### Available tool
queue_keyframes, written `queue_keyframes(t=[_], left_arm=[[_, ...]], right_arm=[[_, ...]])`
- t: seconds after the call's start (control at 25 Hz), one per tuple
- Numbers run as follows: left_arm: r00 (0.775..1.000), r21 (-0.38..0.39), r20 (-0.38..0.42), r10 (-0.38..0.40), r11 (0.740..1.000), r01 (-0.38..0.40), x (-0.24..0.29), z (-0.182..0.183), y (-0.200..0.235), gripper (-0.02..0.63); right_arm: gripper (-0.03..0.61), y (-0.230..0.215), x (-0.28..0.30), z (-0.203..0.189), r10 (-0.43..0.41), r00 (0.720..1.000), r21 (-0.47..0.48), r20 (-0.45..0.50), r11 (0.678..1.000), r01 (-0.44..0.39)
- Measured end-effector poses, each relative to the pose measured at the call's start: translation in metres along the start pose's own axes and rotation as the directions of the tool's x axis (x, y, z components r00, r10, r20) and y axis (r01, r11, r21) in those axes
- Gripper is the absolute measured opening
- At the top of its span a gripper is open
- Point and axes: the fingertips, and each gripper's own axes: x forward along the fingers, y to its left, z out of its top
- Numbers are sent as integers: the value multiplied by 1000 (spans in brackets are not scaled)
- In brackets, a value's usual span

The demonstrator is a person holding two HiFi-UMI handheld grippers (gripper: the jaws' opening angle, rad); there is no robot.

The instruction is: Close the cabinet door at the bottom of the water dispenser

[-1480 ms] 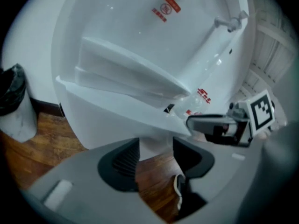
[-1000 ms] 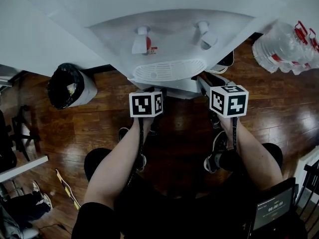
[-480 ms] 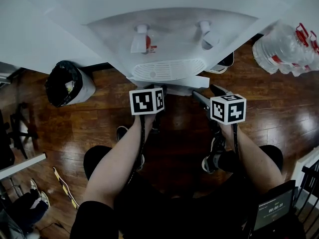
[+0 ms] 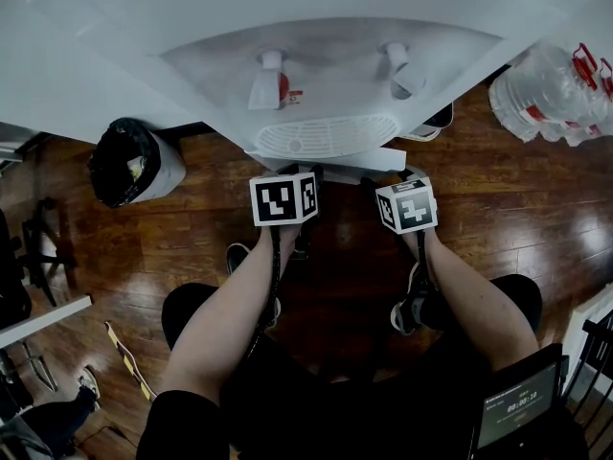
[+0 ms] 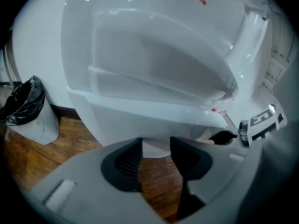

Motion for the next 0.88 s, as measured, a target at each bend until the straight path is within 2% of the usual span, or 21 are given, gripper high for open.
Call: queue_keyframes(t=[0.08,0.2,0.36,0.88], left_arm=[[1000,13,1,4,1000,-4,0,0,0,206],[1000,60,-6,2,998,-1,1,-3,-4,206],[999,90,-37,-23,996,26,10,-10,-12,206],[999,113,-27,-29,993,32,12,0,-15,206]], right_arm=[[299,-2,0,2,-6,1000,27,3,1000,6],[282,-6,-1,7,-21,1000,17,17,1000,21],[276,-11,1,12,-38,999,6,28,999,37],[273,-18,3,26,-62,997,-37,42,997,64]])
